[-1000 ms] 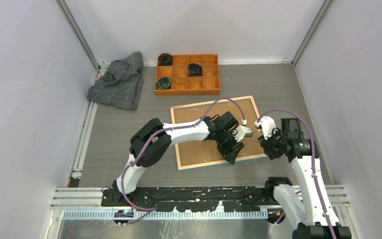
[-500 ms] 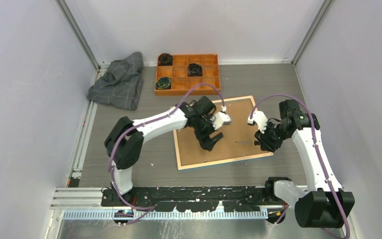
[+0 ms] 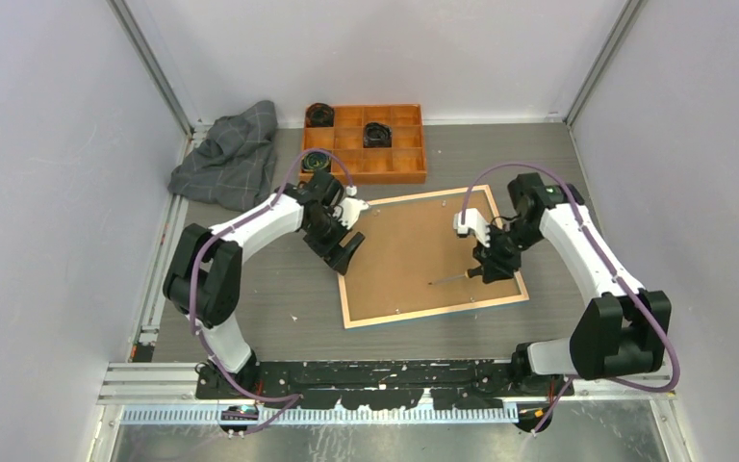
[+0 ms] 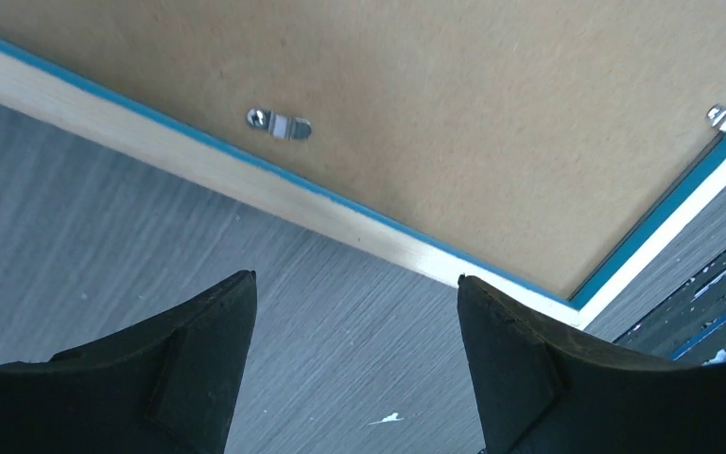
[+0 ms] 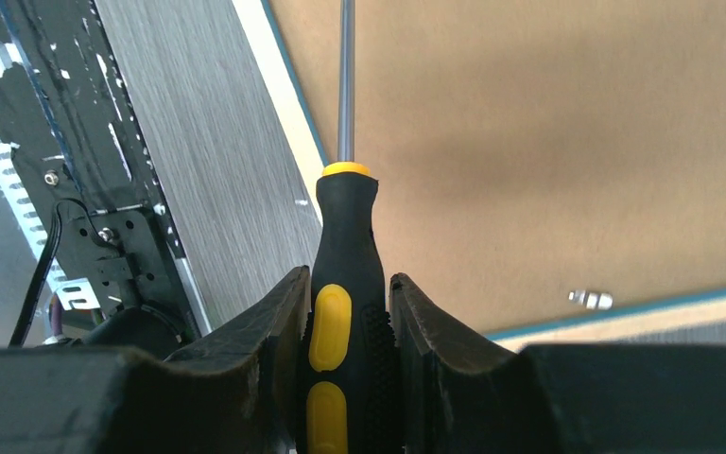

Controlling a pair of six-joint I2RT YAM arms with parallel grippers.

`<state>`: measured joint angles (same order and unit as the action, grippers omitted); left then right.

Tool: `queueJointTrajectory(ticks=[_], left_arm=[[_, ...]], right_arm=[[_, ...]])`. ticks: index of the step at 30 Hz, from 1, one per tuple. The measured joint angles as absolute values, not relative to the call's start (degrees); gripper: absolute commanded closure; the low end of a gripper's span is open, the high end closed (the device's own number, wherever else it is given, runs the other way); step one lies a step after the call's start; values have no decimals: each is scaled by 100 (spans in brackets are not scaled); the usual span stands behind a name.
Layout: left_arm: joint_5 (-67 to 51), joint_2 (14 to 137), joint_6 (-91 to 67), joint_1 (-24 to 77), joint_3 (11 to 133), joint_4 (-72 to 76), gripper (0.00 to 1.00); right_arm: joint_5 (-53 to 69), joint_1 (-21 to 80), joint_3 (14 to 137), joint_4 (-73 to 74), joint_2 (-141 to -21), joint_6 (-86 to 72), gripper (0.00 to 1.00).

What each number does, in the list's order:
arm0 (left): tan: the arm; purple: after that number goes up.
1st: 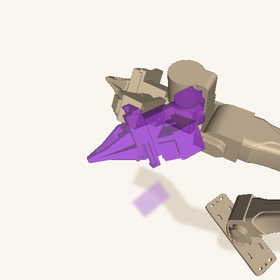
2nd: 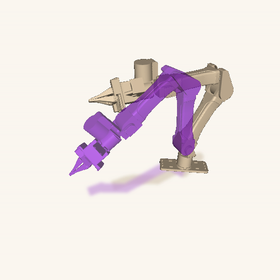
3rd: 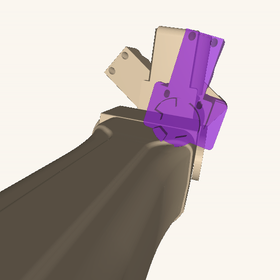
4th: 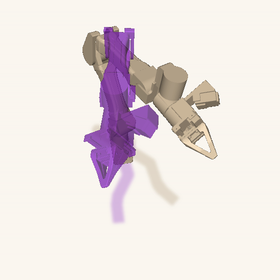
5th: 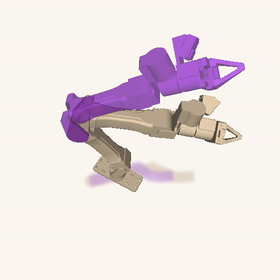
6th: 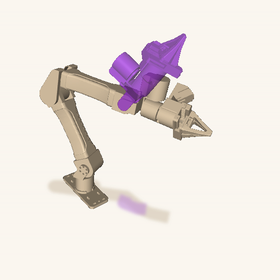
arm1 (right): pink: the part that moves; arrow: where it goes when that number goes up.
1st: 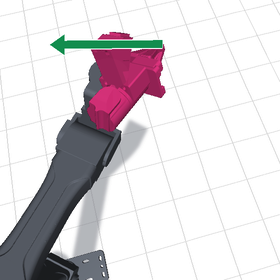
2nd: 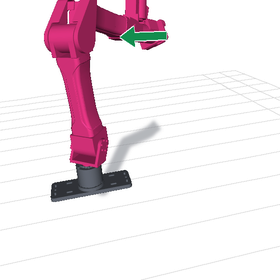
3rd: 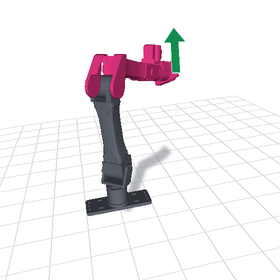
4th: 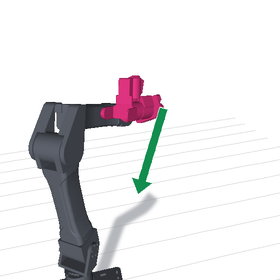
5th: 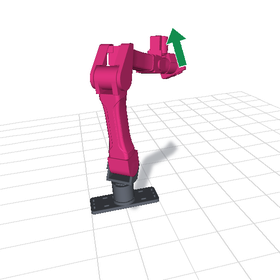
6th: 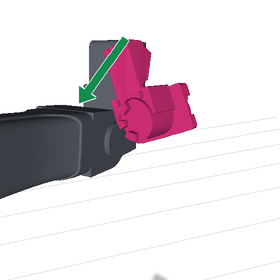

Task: Take the photo out of the frame
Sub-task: Move the photo frame to the center of the board.

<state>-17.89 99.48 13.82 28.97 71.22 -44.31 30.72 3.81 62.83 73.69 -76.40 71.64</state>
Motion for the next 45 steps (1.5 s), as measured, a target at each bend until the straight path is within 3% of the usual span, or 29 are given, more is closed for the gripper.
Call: queueJointTrajectory(ticks=[8, 20, 45], left_arm=[[-1907, 9970, 1367, 2539, 6919, -4431, 22], [-2561, 10178, 1044, 2364, 6810, -3983, 22], [-2558, 10210, 676, 2309, 6523, -3350, 20]], right_arm=[[3242, 1039, 6355, 7008, -7878, 6766, 99], [3422, 1083, 6007, 6156, -7874, 6049, 99], [3463, 1083, 5933, 5968, -7723, 5658, 99]])
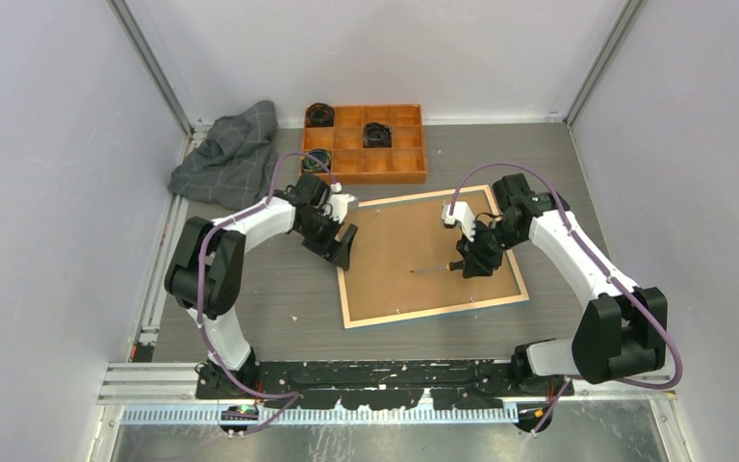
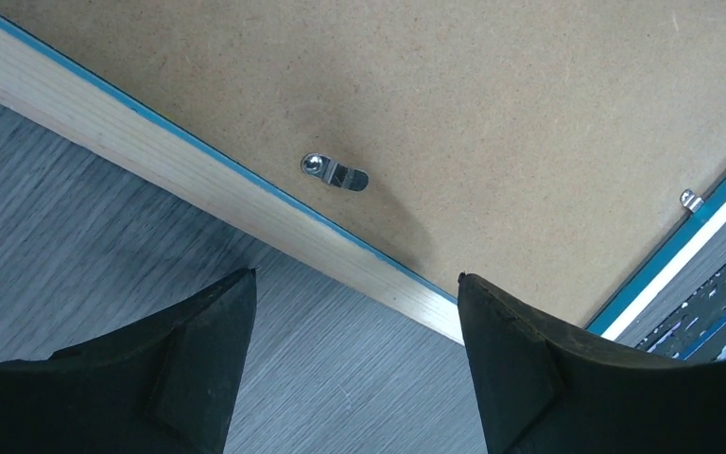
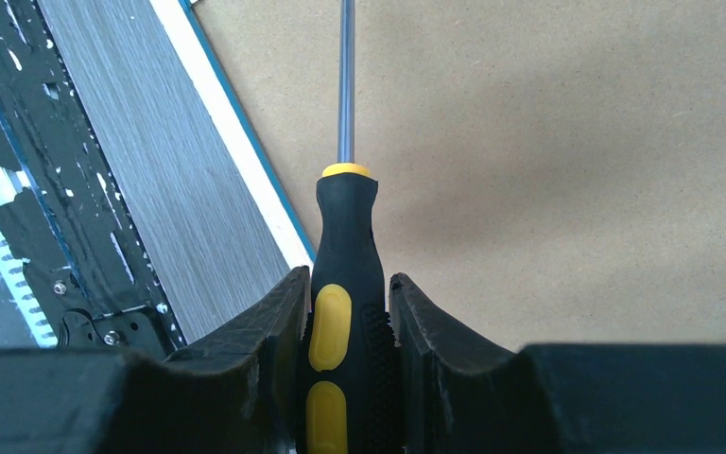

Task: Take the photo out of the frame
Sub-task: Move the photo frame to the center of the board.

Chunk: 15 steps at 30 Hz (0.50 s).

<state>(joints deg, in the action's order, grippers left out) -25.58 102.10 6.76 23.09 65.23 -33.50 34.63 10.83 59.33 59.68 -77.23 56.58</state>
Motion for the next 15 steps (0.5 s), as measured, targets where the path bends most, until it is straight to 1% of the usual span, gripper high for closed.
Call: queueJointTrajectory(ticks=[5, 10, 15], left_arm=[[-2558, 10291, 655, 2193, 6589, -3378, 20], [-2554, 10398, 655, 1992, 6751, -3452, 21], [-2552, 10429, 646, 1922, 6871, -3551, 20]], right_arm=[[3389, 1083, 6020, 5988, -7710, 5502, 99], [3269, 1087, 6440, 6066, -7647, 5247, 99], [2908, 1402, 6571, 6075, -7360, 4915, 99]])
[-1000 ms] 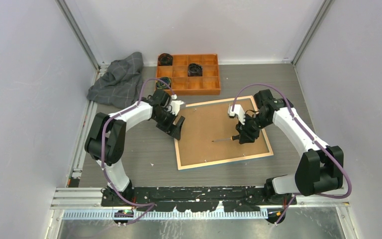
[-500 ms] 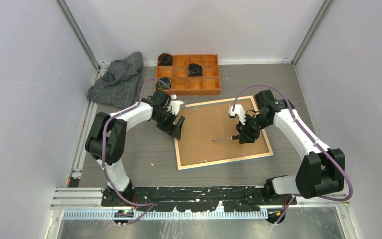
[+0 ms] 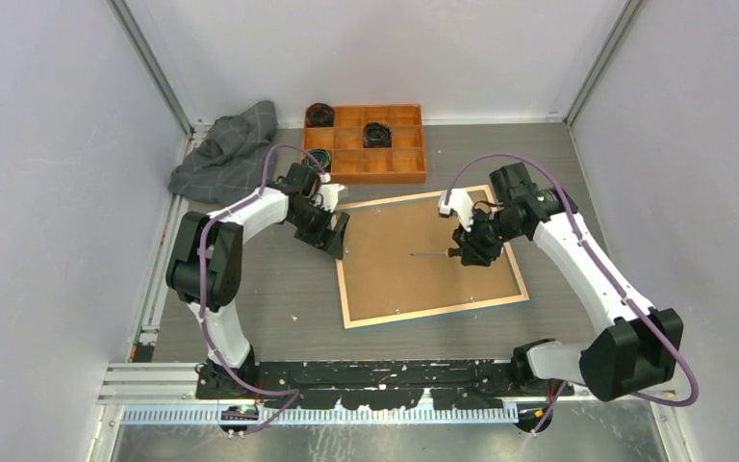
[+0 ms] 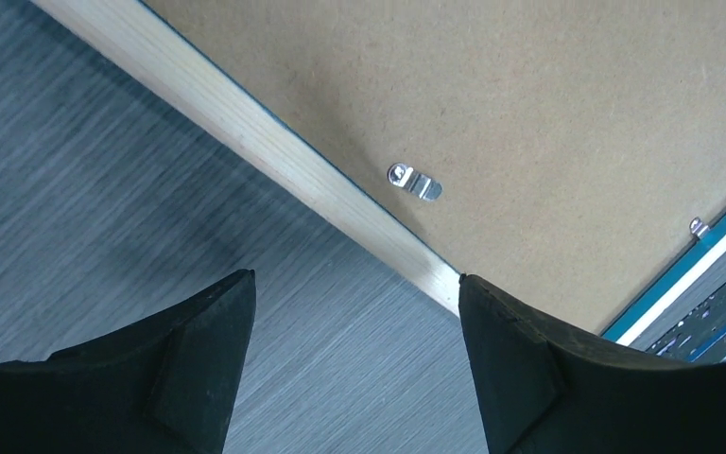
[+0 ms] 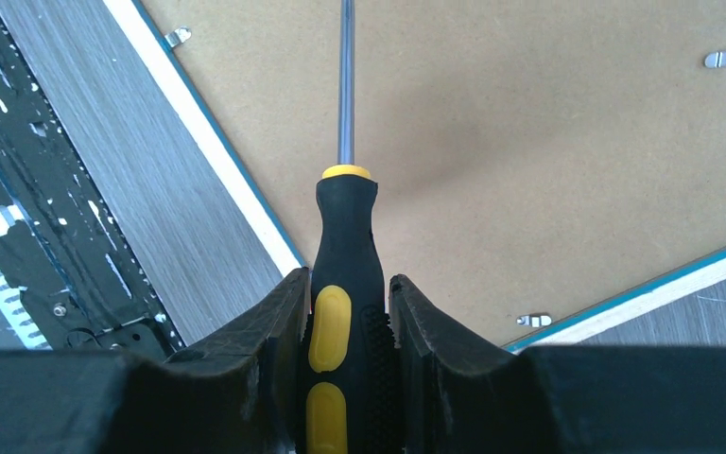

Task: Take the photo out of the frame
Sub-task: Move the photo frame to the center of the board.

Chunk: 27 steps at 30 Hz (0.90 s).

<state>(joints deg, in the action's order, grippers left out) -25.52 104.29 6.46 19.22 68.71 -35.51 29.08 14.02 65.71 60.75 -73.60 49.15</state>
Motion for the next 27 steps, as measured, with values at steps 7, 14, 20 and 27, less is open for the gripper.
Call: queueJointTrajectory(ticks=[7, 14, 20, 27], left_arm=[[-2543, 10807, 425, 1885, 7454, -3675, 21], [-2434, 11148, 150, 1730, 7839, -3675, 25], [-2377, 11288, 60, 1686, 7942, -3645, 29], [-2292, 11408, 36, 1686, 8123, -3706, 34]], right_arm=[[2453, 1988, 6208, 5791, -6947, 4532, 99], [2226, 1997, 5642, 5301, -6827, 4403, 99], [2193, 1997, 5533, 5037, -7028, 4355, 99], [2193, 1997, 5531, 4945, -7041, 4355, 99]])
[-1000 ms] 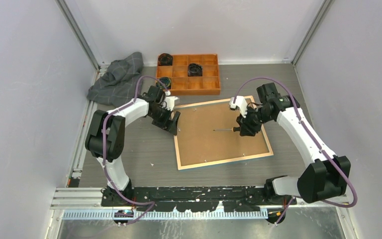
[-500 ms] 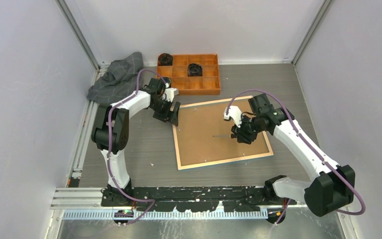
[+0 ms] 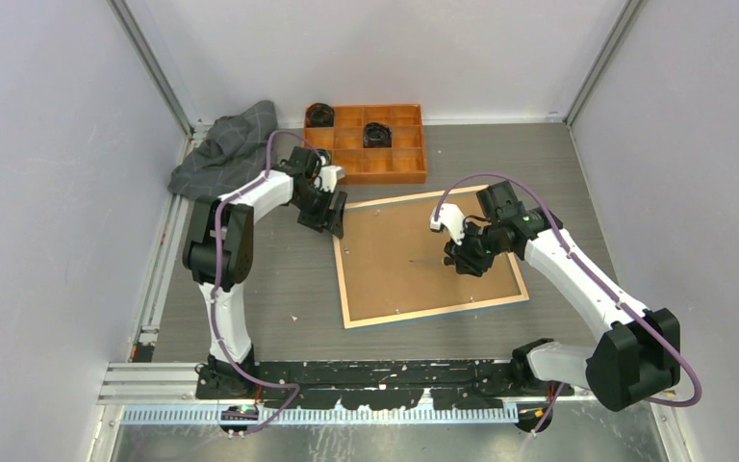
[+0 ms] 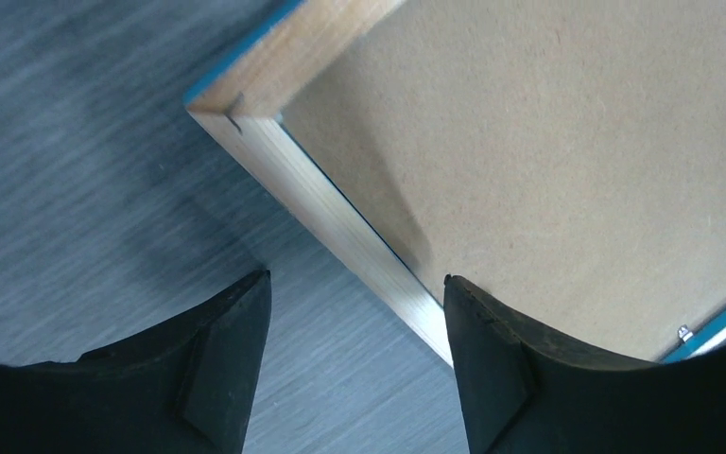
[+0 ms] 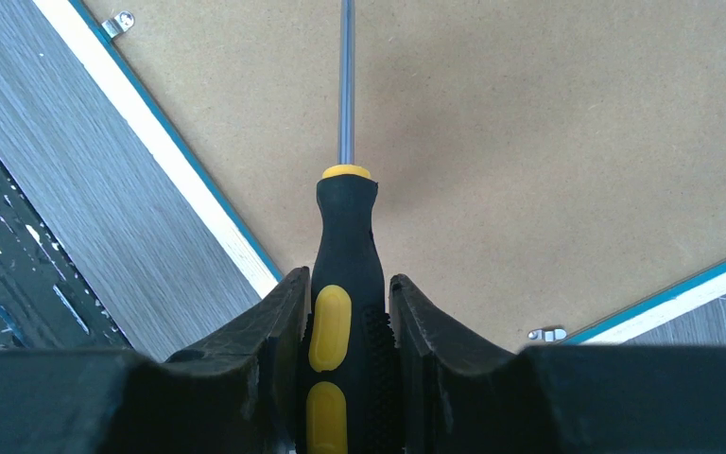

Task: Take the photo out of the frame
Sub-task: Move the photo frame to the center of the board.

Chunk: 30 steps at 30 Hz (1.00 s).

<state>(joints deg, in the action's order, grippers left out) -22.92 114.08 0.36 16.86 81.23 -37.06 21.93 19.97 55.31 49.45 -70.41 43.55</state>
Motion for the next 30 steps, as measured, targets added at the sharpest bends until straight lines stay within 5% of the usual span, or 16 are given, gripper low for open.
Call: queueJointTrajectory(ticks=[10, 17, 30], left_arm=[[-2104, 11668, 19, 1686, 8473, -3754, 49], [-2163, 11668, -84, 1730, 8473, -3763, 77], [-1568, 11732, -224, 1715, 8774, -3940, 83]], right_arm=[[2123, 1997, 5472, 4825, -7039, 4357, 99], [2108, 1997, 5441, 4803, -7039, 4359, 99], [2119, 1997, 5441, 4805, -7039, 4359, 99]])
